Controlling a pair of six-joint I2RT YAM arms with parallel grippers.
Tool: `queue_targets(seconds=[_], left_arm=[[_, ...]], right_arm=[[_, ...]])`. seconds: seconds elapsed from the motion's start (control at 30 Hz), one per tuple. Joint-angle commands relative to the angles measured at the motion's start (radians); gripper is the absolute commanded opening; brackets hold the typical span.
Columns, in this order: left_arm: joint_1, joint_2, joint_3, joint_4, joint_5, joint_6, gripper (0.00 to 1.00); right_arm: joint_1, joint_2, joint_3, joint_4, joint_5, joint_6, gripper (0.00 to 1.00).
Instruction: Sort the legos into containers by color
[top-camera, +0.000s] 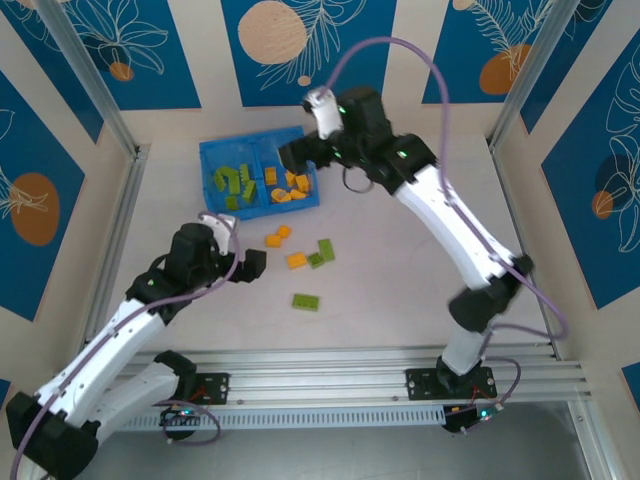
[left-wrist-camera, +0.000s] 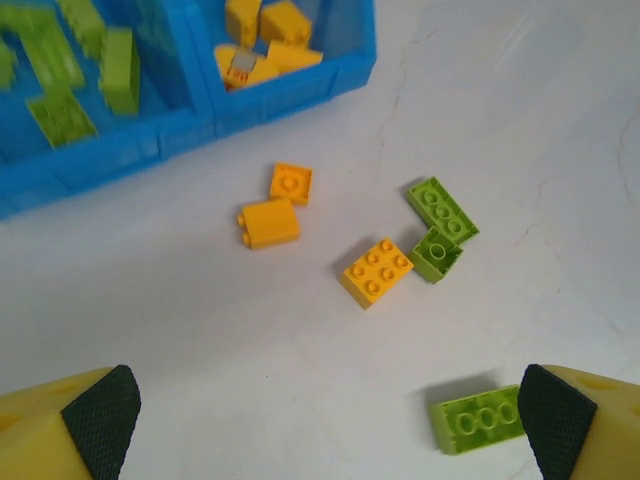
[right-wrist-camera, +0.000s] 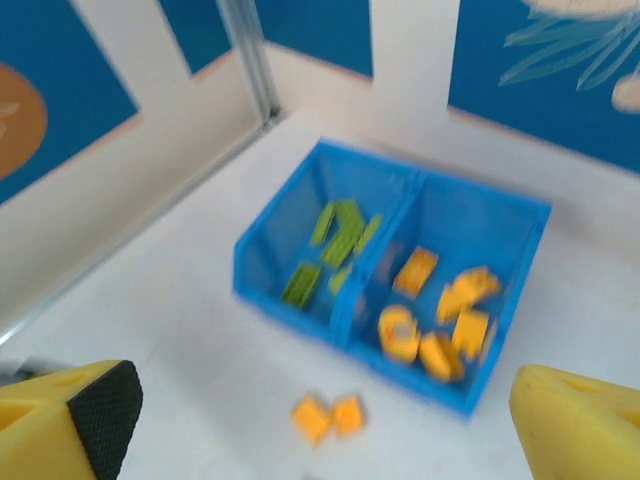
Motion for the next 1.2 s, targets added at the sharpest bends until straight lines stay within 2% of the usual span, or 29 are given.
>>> queue_targets(seconds=[0.0, 0.13, 0.2, 0.33, 0.5, 0.67, 0.83, 0.97, 1.17], left_arm=[[-0.044, 0.072, 0.068, -0.077, 0.036, -0.221, 0.98], [-0.160, 0.148, 0.074, -0.093, 0.030, -0.302, 0.94], [-0.218, 0.203, 0.079, -0.122, 0.010, -0.367, 0.94], [-0.333, 0.338, 0.096, -0.093, -0.012, -0.395, 1.00], [-0.447, 0.604, 0.244, -0.157, -0.038, -0.316, 1.00], [-0.463, 0.751, 0.285, -0.152, -0.039, -0.323, 1.00], [-0.466, 0.828, 0.292, -0.136, -0.057, -0.324, 1.00], [-0.466, 0.855, 0.278, -0.114, -0.068, -0.319, 0.88], [-0.466, 0.873, 0.261, -0.079, -0.045, -0.327, 0.69]], right_arm=[[-0.013, -0.144, -0.246, -0.121, -0.076, 0.121, 0.99], [-0.059, -0.370, -0.535, -0.111, -0.054, 0.232, 0.99], [-0.121, -0.471, -0.637, -0.120, -0.057, 0.316, 0.99], [-0.222, -0.593, -0.744, -0.133, -0.095, 0.387, 1.00], [-0.278, -0.632, -0.774, -0.142, -0.143, 0.394, 1.00], [-0.286, -0.623, -0.791, -0.177, -0.141, 0.404, 1.00], [-0.288, -0.635, -0.814, -0.181, -0.177, 0.410, 0.99], [-0.292, -0.610, -0.819, -0.195, -0.259, 0.386, 1.00], [-0.292, -0.581, -0.816, -0.196, -0.281, 0.396, 1.00]])
